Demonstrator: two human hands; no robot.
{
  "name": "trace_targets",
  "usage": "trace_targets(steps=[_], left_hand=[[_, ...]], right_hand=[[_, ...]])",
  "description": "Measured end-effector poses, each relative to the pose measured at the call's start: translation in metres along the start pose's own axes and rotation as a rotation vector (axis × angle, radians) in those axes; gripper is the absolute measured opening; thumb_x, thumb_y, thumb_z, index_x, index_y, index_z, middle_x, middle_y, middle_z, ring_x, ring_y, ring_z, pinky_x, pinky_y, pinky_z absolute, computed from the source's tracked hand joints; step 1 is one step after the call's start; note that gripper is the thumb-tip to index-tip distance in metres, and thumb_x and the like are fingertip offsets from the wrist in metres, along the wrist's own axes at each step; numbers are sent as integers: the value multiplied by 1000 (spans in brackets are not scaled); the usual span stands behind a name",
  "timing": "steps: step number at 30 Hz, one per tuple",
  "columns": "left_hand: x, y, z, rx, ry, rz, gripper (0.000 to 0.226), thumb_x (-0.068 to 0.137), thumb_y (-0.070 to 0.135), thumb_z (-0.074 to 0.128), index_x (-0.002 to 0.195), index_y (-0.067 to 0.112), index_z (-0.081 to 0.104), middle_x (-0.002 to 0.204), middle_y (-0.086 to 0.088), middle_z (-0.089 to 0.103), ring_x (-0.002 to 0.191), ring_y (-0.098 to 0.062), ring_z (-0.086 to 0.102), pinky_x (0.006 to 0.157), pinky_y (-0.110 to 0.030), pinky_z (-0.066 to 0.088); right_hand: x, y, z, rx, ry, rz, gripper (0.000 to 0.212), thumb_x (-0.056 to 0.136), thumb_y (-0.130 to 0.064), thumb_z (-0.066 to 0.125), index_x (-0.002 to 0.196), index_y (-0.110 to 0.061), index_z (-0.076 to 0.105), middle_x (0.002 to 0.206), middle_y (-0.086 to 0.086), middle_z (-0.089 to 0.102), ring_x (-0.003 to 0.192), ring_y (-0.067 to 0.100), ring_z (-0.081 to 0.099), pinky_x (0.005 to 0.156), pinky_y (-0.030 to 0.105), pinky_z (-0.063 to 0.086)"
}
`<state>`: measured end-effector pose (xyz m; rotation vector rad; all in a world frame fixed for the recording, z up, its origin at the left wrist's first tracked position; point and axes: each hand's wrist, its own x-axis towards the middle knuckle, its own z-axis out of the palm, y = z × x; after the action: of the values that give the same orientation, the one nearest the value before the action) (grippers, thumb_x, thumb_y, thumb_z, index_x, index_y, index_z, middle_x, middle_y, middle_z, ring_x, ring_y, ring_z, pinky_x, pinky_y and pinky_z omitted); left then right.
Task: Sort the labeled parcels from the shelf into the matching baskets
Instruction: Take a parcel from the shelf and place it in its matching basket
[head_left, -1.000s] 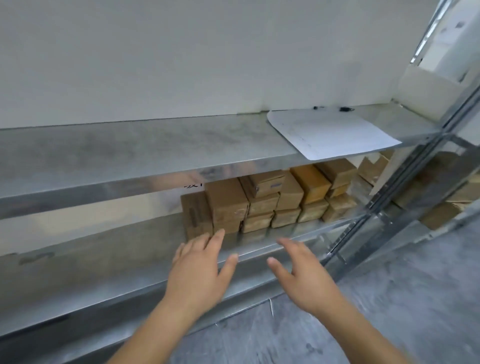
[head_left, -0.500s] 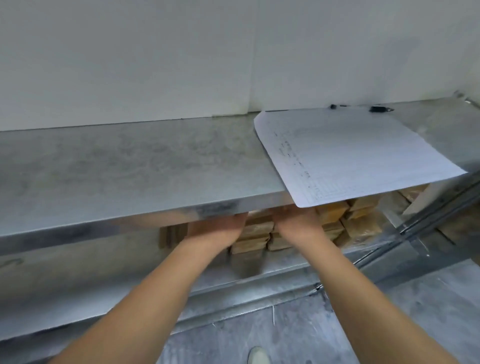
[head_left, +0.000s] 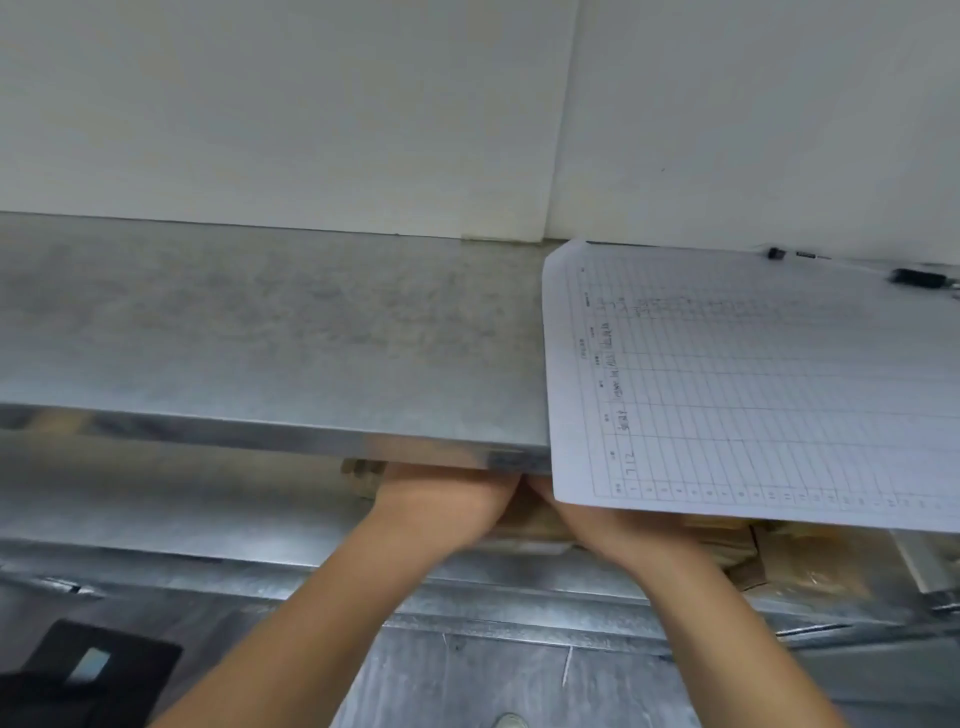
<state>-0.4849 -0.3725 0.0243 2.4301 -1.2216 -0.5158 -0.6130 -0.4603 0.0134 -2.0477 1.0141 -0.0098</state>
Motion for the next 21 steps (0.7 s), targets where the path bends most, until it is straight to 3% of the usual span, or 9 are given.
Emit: trace_targets(steps=[2,5,6,8,10,13,18,20,21], left_hand=[[-21,-19,0,3,147,112,32,93,41,42,111,24,60,107,-7,67,102,-32,62,83,-35,50],[-60,-59,0,-108,96,-42,57,78,51,39,130,31,44,103,-4,62,100,-30,59,83,-39,50],[-70,-72,1,-96,128,-42,55,78,50,39,131,32,41,101,-3,60,99,-29,60,82,-41,49],[-92,-99,-5,-129,216,-59,36,87,49,42,120,34,39,95,1,61,93,-27,61,77,-41,49],[-116,-128,-16,-175,310,-119,20,98,52,41,103,33,38,83,5,61,82,-23,61,68,-40,48],[-160,-173,-35,-114,402,-195,33,99,59,27,91,28,35,71,4,58,74,-25,61,63,-40,47],[-247,-259,-62,-125,477,-414,25,100,50,31,89,28,32,71,3,59,72,-27,60,61,-40,48],[-289,-298,-72,-143,512,-538,12,97,42,40,105,34,36,77,6,62,74,-27,60,64,-40,49],[-305,-313,-76,-134,511,-579,28,95,40,42,122,38,34,84,6,64,78,-26,61,65,-38,48]], right_hand=[[-16,-9,6,64,-20,13,20,88,-39,66,104,-27,63,99,-5,67,93,3,63,85,23,54],[-31,-28,31,-112,-153,-41,83,75,-60,63,150,-48,31,138,-10,57,123,15,57,96,29,48],[-32,-35,43,-117,-173,-55,89,76,-59,64,153,-50,21,141,-10,55,126,16,55,96,29,47],[-35,-53,70,-81,-186,-125,72,81,-55,64,143,-49,29,128,-10,63,112,14,62,91,31,51],[-41,-75,100,-52,-148,-216,33,91,-55,58,116,-42,41,95,-8,69,85,13,64,74,34,50],[-60,-117,153,-35,-125,-335,30,100,-61,38,99,-31,40,73,-2,61,75,21,62,69,40,47],[-101,-185,255,-205,-209,-512,24,107,-48,33,97,-26,36,82,-6,58,92,32,61,70,42,39],[-118,-211,301,-208,-268,-541,13,104,-39,43,103,-28,35,90,-5,61,94,31,62,75,41,44],[-126,-221,318,-202,-302,-546,16,101,-35,47,113,-33,35,97,-7,61,97,28,62,76,39,45]])
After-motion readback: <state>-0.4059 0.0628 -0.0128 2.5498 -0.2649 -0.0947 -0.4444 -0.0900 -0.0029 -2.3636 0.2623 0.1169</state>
